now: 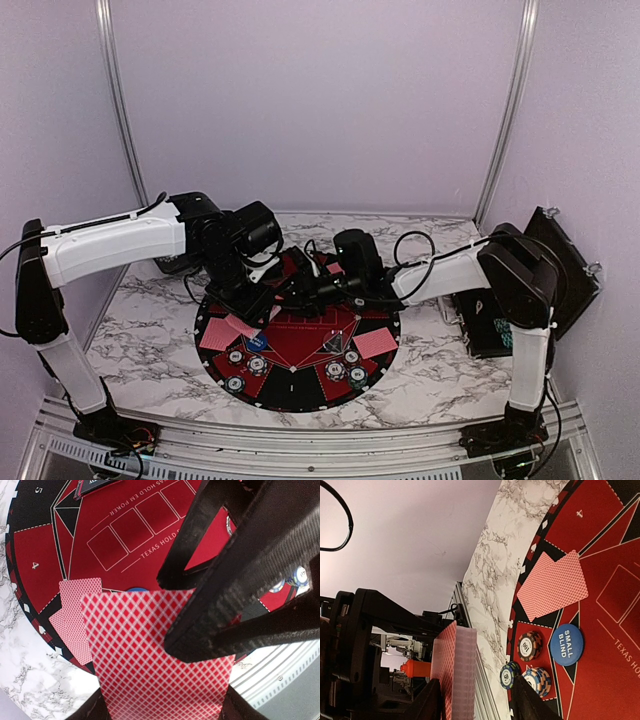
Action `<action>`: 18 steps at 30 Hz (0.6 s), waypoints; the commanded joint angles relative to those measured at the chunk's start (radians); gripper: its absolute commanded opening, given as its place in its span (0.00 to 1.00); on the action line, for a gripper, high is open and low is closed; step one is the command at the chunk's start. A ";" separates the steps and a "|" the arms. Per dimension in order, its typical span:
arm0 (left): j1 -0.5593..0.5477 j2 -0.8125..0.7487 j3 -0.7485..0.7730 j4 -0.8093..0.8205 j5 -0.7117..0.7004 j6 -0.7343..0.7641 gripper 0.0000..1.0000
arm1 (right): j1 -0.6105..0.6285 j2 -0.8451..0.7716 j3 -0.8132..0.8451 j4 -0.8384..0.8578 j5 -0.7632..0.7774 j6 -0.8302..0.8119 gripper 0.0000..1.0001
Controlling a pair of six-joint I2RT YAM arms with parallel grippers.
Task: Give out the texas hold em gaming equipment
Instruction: Pick up the poker card from the face-down deck piles.
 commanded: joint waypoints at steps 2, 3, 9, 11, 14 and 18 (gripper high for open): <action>-0.003 -0.019 0.012 -0.013 0.004 -0.002 0.53 | -0.015 -0.048 -0.007 -0.030 0.030 -0.014 0.46; -0.003 -0.019 0.012 -0.014 0.004 -0.003 0.53 | -0.015 -0.051 -0.008 -0.030 0.030 -0.013 0.46; -0.002 -0.019 0.011 -0.014 0.030 -0.002 0.53 | -0.021 -0.072 -0.013 -0.031 0.032 -0.013 0.46; -0.003 -0.017 0.012 -0.013 0.030 0.000 0.53 | -0.024 -0.080 -0.017 -0.031 0.032 -0.013 0.46; -0.002 -0.017 0.011 -0.014 0.030 0.002 0.53 | -0.027 -0.093 -0.025 -0.028 0.034 -0.012 0.46; -0.002 -0.014 0.011 -0.014 0.031 0.001 0.53 | -0.028 -0.113 -0.041 -0.023 0.038 -0.011 0.44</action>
